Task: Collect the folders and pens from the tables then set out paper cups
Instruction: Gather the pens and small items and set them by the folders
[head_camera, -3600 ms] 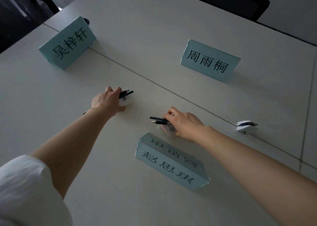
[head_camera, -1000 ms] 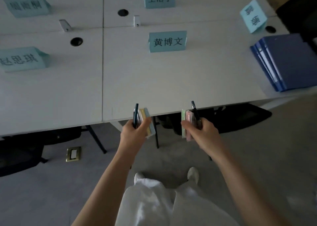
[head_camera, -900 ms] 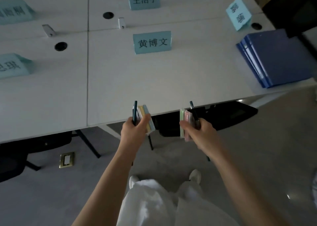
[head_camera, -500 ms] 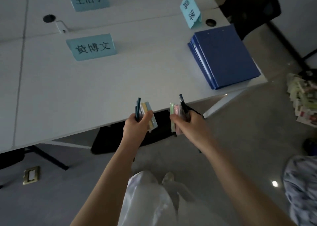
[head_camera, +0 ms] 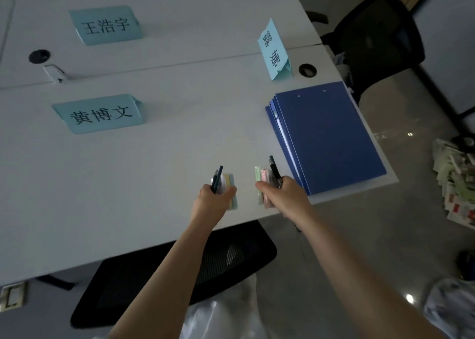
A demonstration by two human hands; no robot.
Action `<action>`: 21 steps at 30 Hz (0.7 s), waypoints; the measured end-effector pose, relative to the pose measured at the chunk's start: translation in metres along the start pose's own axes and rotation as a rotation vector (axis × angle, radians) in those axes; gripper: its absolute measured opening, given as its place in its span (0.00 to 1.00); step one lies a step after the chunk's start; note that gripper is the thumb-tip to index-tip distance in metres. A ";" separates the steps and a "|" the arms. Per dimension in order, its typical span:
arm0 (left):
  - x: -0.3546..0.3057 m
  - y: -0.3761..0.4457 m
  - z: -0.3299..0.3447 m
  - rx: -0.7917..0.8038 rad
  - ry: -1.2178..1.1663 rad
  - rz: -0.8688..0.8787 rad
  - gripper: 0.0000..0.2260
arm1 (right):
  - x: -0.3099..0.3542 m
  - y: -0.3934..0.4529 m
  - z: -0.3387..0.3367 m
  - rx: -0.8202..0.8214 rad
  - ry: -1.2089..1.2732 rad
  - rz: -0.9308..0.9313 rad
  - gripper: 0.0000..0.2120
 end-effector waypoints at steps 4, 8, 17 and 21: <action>-0.026 0.034 0.019 -0.016 0.157 -0.019 0.24 | 0.007 0.055 0.004 0.101 -0.004 0.078 0.14; -0.045 0.057 0.040 0.008 0.293 -0.038 0.26 | 0.001 0.099 0.009 0.120 -0.073 0.139 0.11; -0.065 0.072 0.064 -0.126 0.420 -0.112 0.26 | -0.008 0.156 0.019 0.089 -0.202 0.190 0.21; -0.069 0.065 0.069 -0.156 0.418 -0.154 0.28 | -0.014 0.166 0.024 0.084 -0.260 0.181 0.34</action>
Point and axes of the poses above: each hand's wrist, its own y-axis towards the middle knuckle, its own z-axis out of the palm, x = y × z, the point moved 10 cm from there along y, towards the middle knuckle, and after that the axes turned 6 degrees about -x, right-handed, at the moved point
